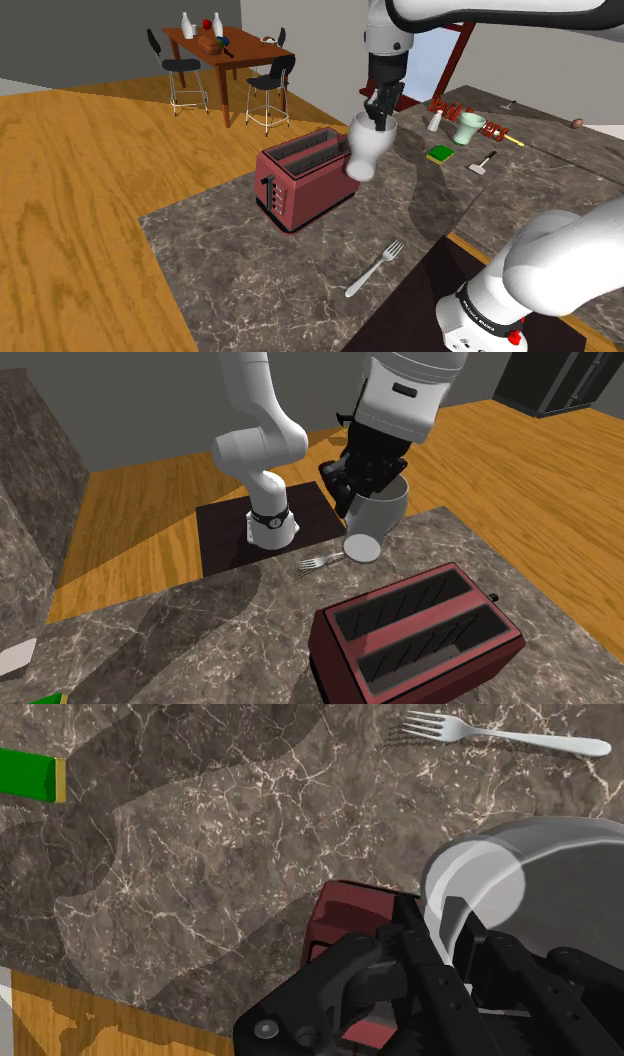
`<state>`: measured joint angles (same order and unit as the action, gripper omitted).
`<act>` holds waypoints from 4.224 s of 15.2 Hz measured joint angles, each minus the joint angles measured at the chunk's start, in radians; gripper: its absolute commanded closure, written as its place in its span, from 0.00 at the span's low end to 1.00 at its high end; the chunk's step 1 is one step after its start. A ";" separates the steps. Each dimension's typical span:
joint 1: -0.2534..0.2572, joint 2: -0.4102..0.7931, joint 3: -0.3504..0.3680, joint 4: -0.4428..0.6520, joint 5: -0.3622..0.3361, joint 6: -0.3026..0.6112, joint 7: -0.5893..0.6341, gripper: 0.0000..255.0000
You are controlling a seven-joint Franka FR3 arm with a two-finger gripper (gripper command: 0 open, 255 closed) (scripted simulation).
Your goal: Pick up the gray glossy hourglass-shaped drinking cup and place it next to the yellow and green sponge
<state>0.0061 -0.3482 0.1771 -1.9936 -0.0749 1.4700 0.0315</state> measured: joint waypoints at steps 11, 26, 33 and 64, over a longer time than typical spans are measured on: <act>-0.099 -0.035 -0.183 -0.045 -0.105 0.046 -0.261 1.00; -0.232 0.124 -0.434 0.101 -0.197 0.139 -0.621 1.00; -0.298 0.279 -0.540 0.261 -0.174 0.170 -0.798 1.00; -0.372 0.461 -0.611 0.124 -0.119 0.504 -0.888 1.00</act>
<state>-0.3656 0.1130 -0.4341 -1.8700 -0.1934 1.9735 -0.8568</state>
